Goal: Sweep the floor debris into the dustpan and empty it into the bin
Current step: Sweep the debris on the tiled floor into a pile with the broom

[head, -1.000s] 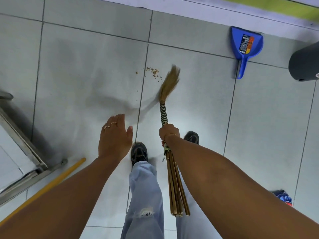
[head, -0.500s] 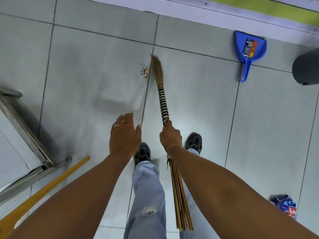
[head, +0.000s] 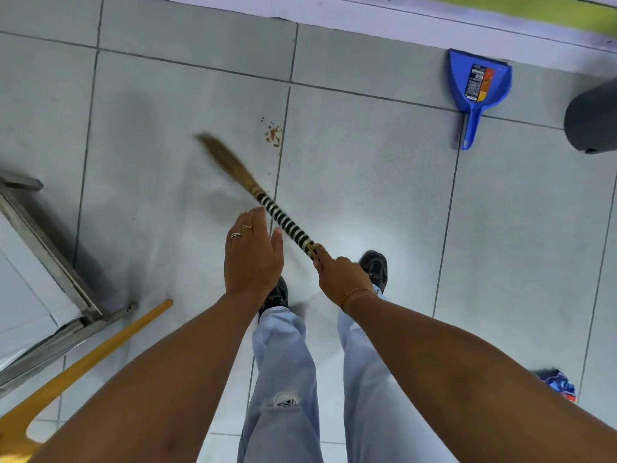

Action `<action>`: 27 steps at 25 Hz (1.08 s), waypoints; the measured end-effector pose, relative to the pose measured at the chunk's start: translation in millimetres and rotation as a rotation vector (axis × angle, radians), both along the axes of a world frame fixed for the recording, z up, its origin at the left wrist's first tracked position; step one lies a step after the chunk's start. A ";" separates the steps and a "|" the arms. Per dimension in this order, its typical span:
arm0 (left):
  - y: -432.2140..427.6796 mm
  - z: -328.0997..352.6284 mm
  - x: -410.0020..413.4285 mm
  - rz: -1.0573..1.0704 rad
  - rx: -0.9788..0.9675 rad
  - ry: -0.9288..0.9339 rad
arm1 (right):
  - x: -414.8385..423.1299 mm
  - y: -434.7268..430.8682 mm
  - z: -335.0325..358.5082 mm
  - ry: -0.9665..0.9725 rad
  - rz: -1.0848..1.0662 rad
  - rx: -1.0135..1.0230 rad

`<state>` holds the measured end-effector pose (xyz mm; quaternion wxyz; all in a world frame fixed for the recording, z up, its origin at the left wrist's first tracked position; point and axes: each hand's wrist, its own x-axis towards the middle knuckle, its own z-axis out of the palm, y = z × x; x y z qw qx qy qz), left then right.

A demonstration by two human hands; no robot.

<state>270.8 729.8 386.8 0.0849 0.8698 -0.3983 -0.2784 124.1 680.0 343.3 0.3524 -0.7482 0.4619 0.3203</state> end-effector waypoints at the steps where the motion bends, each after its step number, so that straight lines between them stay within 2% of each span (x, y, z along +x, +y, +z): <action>1: -0.9 -0.4 -3.2 -0.006 -0.001 0.002 | -4.8 -2.9 -0.5 0.036 0.069 0.035; 3: -2.7 -0.7 -9.6 -0.022 0.001 0.002 | -14.8 -12.4 -2.4 0.152 0.135 0.059; 6: -4.9 -2.7 -17.1 -0.039 0.025 0.009 | -26.9 -31.2 -3.0 0.305 0.007 0.058; 8: -5.1 -4.1 -19.7 -0.043 0.032 0.017 | -27.1 -43.2 -2.4 0.333 -0.008 0.034; 20: 23.1 -5.0 2.2 -0.020 0.080 -0.004 | 14.1 -72.8 -7.5 0.281 -0.037 -0.059; 27: 38.1 -2.8 12.1 0.064 0.032 -0.005 | -4.9 -49.6 16.3 0.128 0.006 -0.126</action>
